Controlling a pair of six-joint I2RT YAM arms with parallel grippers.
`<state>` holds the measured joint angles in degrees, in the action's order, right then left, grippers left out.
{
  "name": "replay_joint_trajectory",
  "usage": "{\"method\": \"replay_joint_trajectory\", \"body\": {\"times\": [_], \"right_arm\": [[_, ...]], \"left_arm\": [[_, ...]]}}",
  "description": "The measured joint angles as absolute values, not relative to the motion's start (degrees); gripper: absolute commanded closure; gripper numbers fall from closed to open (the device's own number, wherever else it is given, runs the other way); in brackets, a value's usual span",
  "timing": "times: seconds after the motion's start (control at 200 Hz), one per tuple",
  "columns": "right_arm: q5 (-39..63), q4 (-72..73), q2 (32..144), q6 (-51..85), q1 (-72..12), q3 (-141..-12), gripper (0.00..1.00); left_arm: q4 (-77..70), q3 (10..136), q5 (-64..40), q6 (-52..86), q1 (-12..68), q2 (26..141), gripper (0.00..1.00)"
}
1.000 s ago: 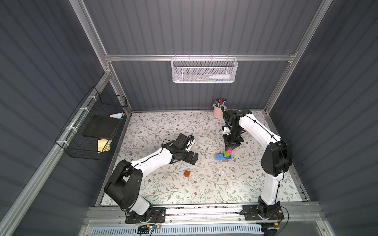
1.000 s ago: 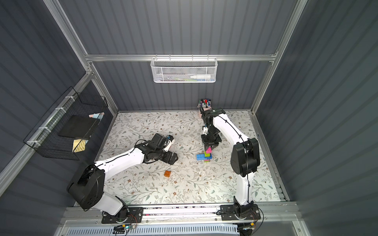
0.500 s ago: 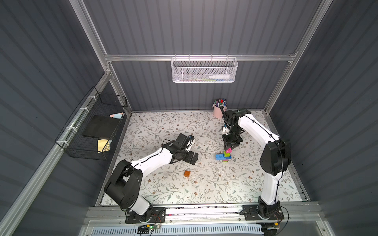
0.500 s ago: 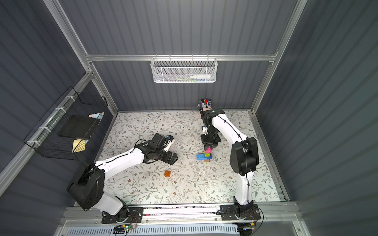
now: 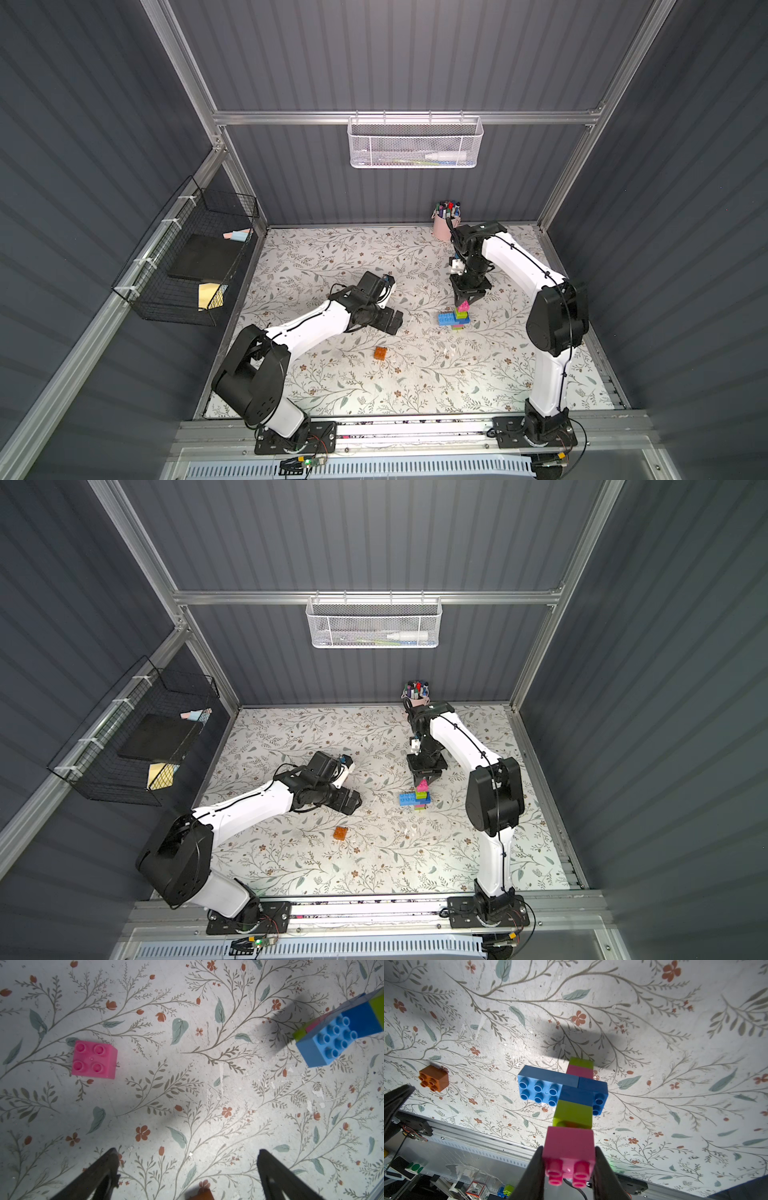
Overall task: Assemble the number 4 with lego
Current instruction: Assemble the lego brick with the lego brick.
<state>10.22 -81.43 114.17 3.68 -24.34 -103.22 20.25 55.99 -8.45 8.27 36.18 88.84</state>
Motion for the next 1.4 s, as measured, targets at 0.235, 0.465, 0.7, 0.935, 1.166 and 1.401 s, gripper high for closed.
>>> {"method": "replay_joint_trajectory", "body": {"times": [0.235, 0.465, 0.7, 0.935, 1.166, 1.401], "right_arm": [[10.20, -81.52, 114.39, 3.97, -24.60, -102.56, 0.71], [9.72, -81.25, 114.34, 4.95, -24.82, -101.91, 0.71], [8.82, -79.96, 113.25, 6.42, -25.15, -100.55, 0.71], [6.13, -79.66, 112.97, 6.87, -26.55, -100.49, 0.72], [5.50, -78.61, 112.14, 7.81, -27.00, -99.11, 0.72], [5.08, -75.99, 110.63, 9.67, -27.16, -96.27, 0.73]], "left_arm": [[20.25, 55.99, -8.45, 8.29, 36.18, 88.84, 0.00], [20.25, 55.99, -8.45, 8.29, 36.18, 89.34, 0.01], [20.25, 55.99, -8.45, 8.29, 36.18, 89.80, 0.00], [20.25, 55.99, -8.45, 8.29, 36.18, 89.80, 0.01], [20.25, 55.99, -8.45, 8.29, 36.18, 89.80, 0.00], [20.27, 55.96, -8.43, 8.29, 36.18, 89.80, 0.01]]}}
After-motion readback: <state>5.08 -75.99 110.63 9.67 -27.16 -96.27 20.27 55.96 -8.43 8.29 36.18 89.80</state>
